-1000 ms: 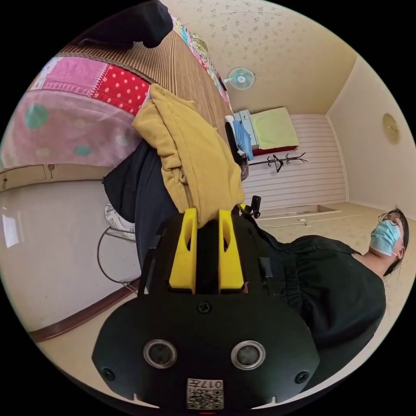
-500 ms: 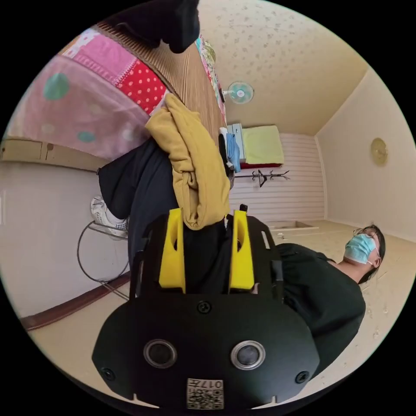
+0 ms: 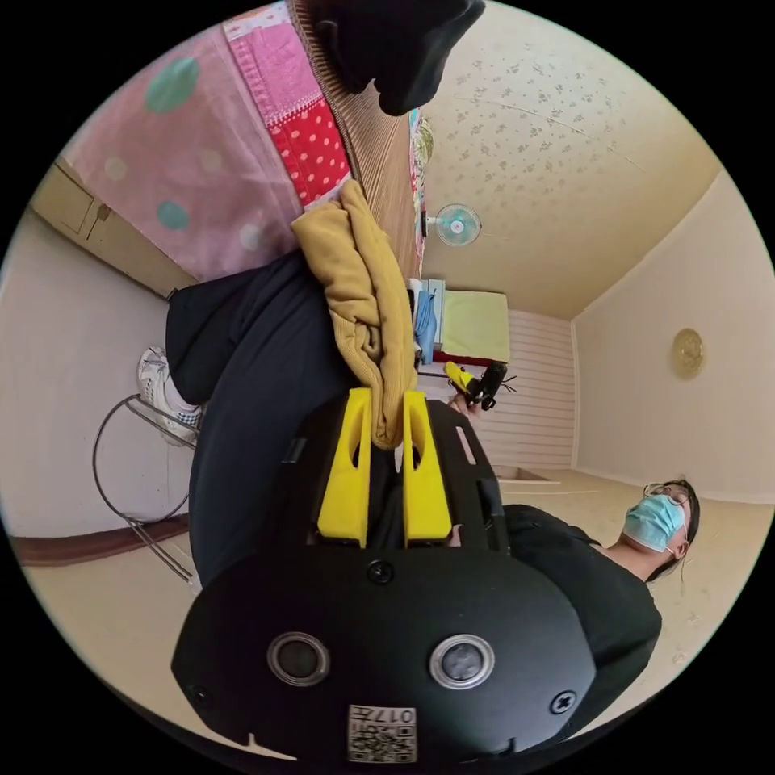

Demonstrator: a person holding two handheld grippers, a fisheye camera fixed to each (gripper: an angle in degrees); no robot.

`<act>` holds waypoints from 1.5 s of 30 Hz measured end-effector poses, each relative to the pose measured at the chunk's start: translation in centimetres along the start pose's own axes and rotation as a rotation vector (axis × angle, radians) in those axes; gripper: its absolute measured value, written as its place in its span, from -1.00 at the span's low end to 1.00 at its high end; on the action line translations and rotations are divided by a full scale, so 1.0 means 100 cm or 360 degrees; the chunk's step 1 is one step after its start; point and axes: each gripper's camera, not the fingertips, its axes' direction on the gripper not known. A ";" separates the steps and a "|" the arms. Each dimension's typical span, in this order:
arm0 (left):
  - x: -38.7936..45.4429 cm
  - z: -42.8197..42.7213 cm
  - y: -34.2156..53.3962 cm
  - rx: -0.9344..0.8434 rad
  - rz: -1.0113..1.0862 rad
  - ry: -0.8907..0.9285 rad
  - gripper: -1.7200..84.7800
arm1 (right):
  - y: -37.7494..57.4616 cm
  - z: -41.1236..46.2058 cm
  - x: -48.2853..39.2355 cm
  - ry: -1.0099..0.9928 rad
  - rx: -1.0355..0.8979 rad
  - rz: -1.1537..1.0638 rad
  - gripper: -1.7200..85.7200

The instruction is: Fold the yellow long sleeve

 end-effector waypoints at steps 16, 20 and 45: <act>0.161 0.153 0.046 -0.0004 0.0791 -0.0791 -0.82 | -0.212 0.263 -0.054 0.0523 -0.1376 -0.0089 -0.59; 0.153 0.156 0.059 -0.0012 0.0825 -0.0753 -0.83 | -0.200 0.250 -0.070 0.0734 -0.1350 -0.0249 -0.74; 0.149 0.101 0.121 -0.0187 0.1096 -0.0640 -0.76 | -0.057 0.055 -0.006 -0.0444 0.0160 -0.0534 -0.83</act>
